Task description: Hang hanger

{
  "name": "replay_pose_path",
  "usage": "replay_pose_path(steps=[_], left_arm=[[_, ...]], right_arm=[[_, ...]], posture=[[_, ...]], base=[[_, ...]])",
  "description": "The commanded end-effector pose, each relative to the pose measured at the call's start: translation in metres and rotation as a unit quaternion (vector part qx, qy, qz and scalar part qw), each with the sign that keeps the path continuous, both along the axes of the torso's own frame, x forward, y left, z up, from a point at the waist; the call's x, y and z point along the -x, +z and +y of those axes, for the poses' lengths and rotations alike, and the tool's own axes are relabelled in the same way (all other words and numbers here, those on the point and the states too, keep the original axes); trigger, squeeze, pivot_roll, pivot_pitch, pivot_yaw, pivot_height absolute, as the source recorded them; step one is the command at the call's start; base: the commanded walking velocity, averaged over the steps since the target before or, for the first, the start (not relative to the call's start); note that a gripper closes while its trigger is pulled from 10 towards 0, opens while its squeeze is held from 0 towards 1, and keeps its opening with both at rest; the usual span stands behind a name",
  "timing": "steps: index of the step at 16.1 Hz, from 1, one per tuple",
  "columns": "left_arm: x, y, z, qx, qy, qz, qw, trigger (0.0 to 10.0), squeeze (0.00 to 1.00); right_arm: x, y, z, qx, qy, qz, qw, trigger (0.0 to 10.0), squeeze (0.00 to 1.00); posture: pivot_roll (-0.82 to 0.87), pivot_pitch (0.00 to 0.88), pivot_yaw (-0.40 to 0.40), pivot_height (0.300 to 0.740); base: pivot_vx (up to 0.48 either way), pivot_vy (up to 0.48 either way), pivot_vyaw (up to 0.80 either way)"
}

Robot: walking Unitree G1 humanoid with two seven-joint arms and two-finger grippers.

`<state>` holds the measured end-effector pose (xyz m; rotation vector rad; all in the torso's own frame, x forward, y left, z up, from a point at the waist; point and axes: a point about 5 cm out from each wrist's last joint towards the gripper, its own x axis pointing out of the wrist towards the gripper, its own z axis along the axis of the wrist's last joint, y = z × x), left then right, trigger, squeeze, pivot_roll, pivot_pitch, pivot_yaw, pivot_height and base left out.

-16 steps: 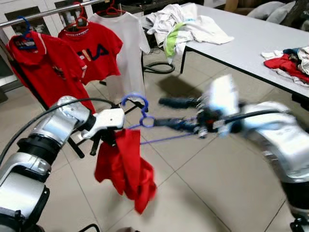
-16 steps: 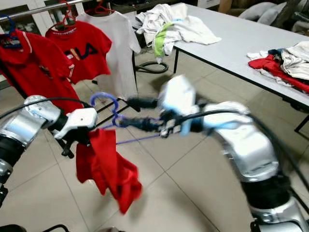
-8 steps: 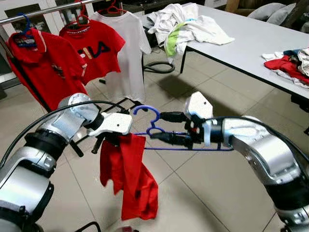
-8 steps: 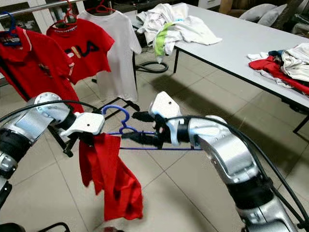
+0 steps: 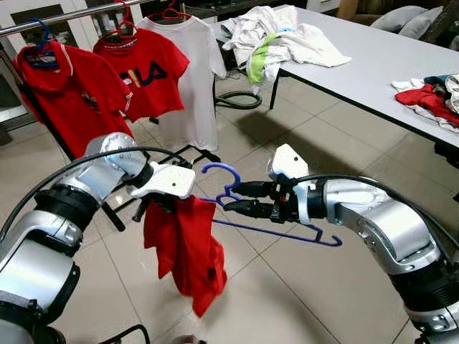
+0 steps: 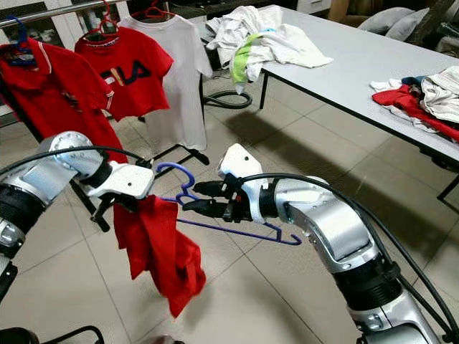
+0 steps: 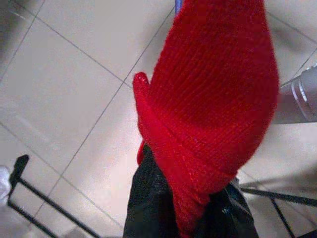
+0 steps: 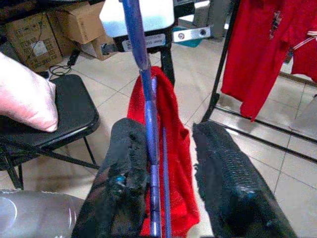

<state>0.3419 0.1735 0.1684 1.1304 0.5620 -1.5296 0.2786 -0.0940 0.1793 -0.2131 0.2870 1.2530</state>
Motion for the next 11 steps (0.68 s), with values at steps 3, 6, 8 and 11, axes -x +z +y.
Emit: replay_pose_path(steps=[3,6,8,11], left_arm=[[-0.0056,0.0134,-0.0096,0.009,-0.023,-0.038,0.999,0.0,0.00],[-0.0083,0.0152,-0.0113,0.014,-0.022,-0.060,0.998,0.0,0.00],[-0.0102,0.0164,-0.0113,0.020,-0.019,-0.071,0.997,0.0,0.00],[-0.0137,0.0206,-0.0106,0.032,-0.010,-0.088,0.996,0.0,0.00]], right_arm=[[0.0009,-0.0039,0.0022,-0.011,-0.008,0.019,1.000,0.0,0.00],[0.0013,-0.0041,0.0027,-0.020,-0.010,0.023,0.999,0.0,0.00],[0.0010,-0.0041,0.0027,-0.022,-0.011,0.024,0.999,0.0,0.00],[-0.0001,-0.0036,0.0020,-0.025,-0.015,0.023,0.999,0.0,0.00]], posture=[[-0.06,0.000,0.050,0.740],[-0.06,0.000,0.049,0.740],[-0.06,0.000,0.048,0.740],[-0.06,0.000,0.047,0.740]], base=[[0.000,0.000,0.00],[0.000,0.000,0.00],[0.000,0.000,0.00],[0.000,0.000,0.00]])
